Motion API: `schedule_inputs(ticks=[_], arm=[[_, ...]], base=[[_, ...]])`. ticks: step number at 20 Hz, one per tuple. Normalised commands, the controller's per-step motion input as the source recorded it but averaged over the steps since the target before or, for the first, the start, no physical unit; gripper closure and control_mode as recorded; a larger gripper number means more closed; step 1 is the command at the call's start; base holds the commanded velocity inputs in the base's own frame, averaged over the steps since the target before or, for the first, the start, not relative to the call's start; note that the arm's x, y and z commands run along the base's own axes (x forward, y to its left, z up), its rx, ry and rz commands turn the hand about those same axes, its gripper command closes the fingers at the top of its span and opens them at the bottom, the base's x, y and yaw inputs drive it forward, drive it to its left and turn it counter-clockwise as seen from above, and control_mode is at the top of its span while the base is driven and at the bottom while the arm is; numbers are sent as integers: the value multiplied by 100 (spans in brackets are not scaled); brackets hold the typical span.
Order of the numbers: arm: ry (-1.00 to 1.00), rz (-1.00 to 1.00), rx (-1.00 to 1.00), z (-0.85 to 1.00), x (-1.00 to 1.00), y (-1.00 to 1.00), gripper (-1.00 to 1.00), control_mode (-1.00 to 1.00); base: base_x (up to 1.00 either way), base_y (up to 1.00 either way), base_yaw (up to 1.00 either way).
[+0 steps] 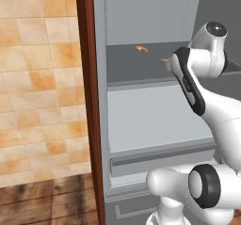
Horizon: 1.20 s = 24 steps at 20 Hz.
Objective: Pick up the apple and banana from the fridge and place one fruit on each plate on the dining counter.
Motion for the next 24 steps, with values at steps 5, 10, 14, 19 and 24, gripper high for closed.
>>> schedule_inputs(ticks=[5,10,14,19,24], arm=[[0,-2,1,-16,19,-10,-100,-100],[-1,0,0,-24,0,0,100,-100],[-5,0,0,-22,0,0,100,-100],[-12,0,0,-11,-25,0,100,-100],[-3,-6,2,17,-70,0,100,-100]], base=[[0,0,0],[0,0,0],[0,0,0],[0,0,0],[0,0,0]])
